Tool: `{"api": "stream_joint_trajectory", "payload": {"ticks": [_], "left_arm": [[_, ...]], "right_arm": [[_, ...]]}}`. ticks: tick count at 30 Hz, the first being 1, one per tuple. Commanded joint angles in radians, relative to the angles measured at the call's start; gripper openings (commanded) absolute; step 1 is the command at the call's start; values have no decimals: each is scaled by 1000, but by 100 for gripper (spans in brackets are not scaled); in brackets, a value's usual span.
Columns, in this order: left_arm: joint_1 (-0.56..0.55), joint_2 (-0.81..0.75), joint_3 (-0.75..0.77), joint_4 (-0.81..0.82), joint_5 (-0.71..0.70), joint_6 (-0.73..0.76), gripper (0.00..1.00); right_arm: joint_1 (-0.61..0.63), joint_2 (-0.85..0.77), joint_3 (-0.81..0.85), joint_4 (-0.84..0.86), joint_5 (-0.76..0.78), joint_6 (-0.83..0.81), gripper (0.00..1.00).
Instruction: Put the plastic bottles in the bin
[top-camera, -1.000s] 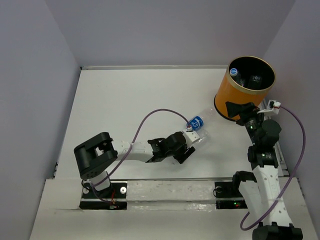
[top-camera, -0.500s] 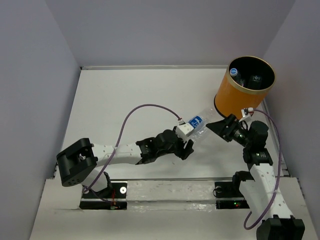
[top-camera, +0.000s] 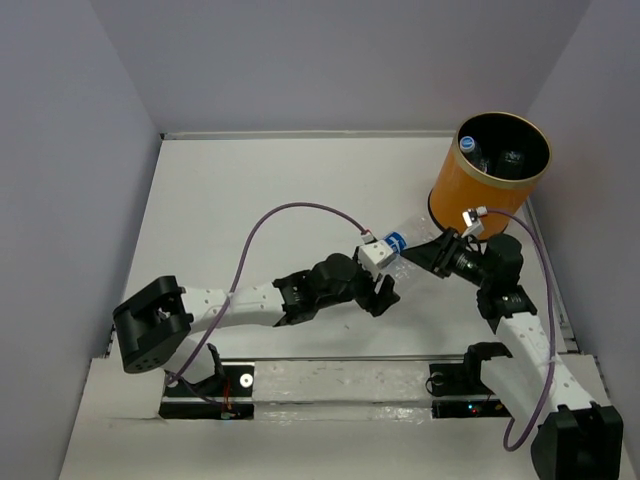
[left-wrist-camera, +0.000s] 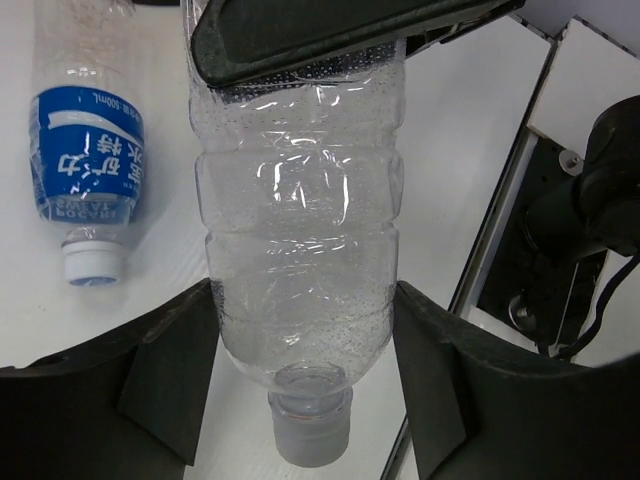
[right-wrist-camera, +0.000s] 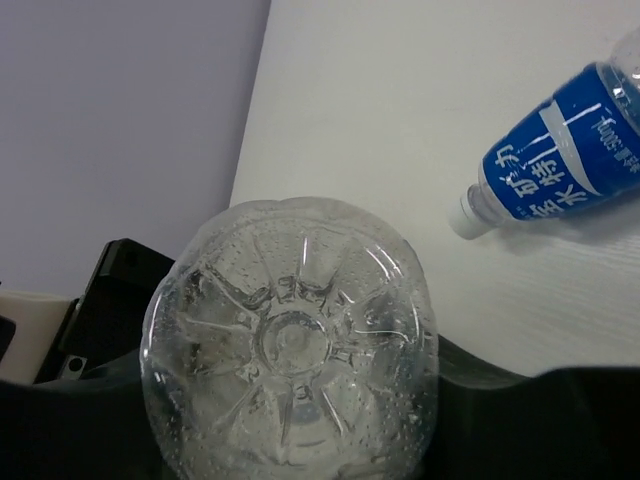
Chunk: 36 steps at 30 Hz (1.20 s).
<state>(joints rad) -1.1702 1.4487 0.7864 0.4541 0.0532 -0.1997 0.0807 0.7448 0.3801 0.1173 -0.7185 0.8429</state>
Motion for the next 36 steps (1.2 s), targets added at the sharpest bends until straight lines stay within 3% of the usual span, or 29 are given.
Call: {"api": "stream_joint_trajectory", "payload": {"ticks": [1, 2, 4, 10, 16, 23, 30, 32, 33, 34, 36], "left_arm": [[-6, -100, 11, 51, -127, 3, 81], [-6, -143, -4, 52, -200, -1, 90], [-5, -180, -19, 54, -271, -10, 98], [24, -269, 4, -5, -460, -41, 99], [107, -119, 85, -32, -405, -47, 99], [159, 97, 220, -23, -239, 0, 99], [181, 312, 395, -106, -167, 82, 99], [185, 386, 463, -159, -161, 101, 99], [187, 413, 484, -173, -155, 108, 99], [187, 459, 503, -187, -150, 112, 99], [187, 501, 545, -218, -131, 123, 99]], "right_arm": [[7, -16, 109, 52, 120, -50, 30], [7, -12, 170, 30, 179, -76, 27], [7, 30, 241, 28, 278, -108, 25], [7, 171, 661, -11, 490, -263, 24], [-15, 345, 974, -88, 971, -512, 22], [-61, 494, 1089, -97, 1301, -770, 22], [-119, 536, 1027, -91, 1350, -803, 22], [-119, 556, 1007, -93, 1360, -812, 38], [-128, 558, 999, -102, 1354, -814, 55], [-128, 559, 1002, -117, 1349, -796, 83], [-128, 536, 999, -188, 1322, -760, 91]]}}
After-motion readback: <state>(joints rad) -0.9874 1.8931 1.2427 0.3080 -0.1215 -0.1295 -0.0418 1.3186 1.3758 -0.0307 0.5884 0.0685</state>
